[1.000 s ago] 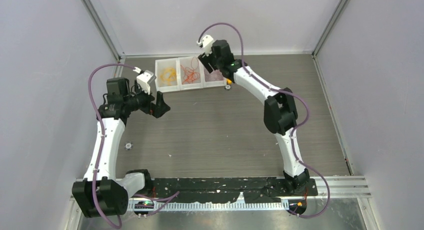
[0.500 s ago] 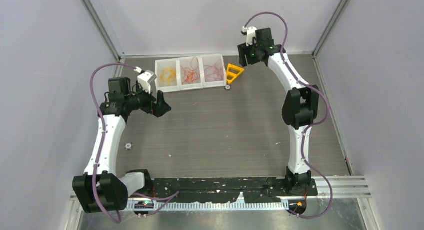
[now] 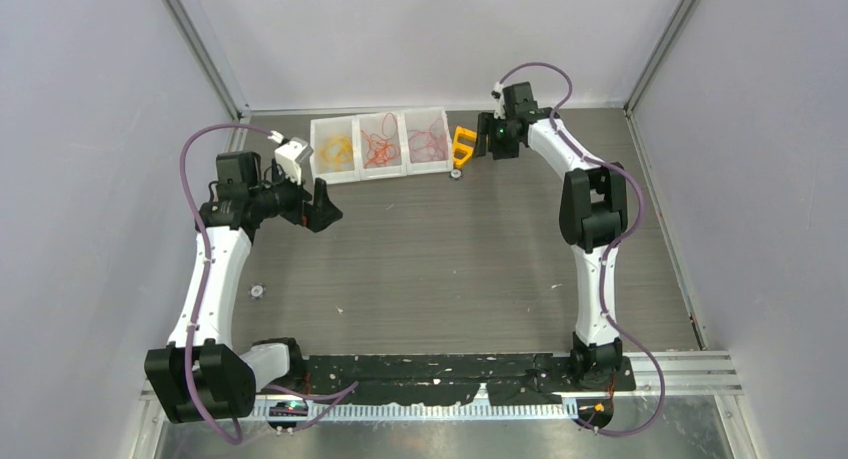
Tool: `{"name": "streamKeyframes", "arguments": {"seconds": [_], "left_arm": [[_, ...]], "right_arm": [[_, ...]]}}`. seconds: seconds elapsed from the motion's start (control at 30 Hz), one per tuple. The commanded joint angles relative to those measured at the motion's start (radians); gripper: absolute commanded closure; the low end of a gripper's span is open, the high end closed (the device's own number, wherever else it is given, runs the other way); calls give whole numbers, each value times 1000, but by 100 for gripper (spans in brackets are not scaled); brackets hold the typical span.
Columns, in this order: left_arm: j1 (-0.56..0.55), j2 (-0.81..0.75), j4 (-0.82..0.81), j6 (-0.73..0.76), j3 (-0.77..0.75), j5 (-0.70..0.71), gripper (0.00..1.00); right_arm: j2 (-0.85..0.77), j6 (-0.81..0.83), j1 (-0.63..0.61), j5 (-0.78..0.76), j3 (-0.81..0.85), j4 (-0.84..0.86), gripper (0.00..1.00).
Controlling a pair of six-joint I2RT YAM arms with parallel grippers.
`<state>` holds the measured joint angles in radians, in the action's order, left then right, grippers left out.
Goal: Untangle the cables
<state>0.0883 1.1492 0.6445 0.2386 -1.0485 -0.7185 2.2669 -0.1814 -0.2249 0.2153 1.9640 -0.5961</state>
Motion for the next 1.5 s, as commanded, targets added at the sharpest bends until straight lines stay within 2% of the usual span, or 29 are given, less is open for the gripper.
{"name": "streamKeyframes", "arguments": {"seconds": [0.0, 0.3, 0.5, 0.67, 0.83, 1.03, 1.27, 1.47], "left_arm": [[8, -21, 7, -7, -20, -3, 3], [8, -14, 35, 7, -39, 14, 3], [8, -4, 41, 9, -41, 19, 3], [8, -3, 39, 11, -44, 19, 3], [8, -5, 25, 11, -33, 16, 3], [8, -16, 12, 20, -15, 16, 3], [8, -13, 10, 20, -6, 4, 3], [8, -35, 7, 24, 14, 21, 2]], "right_arm": [[22, -115, 1, 12, -31, 38, 37], [65, -182, 1, -31, -43, 31, 40], [109, -215, -3, -1, -10, 50, 64], [87, -248, 5, 79, -12, 56, 93], [-41, -248, 27, 139, -61, 107, 95], [-141, -176, 11, 111, -44, 156, 95], [-59, -114, -33, 79, 155, 56, 95], [-21, -26, -106, -51, 244, 63, 95]]}}
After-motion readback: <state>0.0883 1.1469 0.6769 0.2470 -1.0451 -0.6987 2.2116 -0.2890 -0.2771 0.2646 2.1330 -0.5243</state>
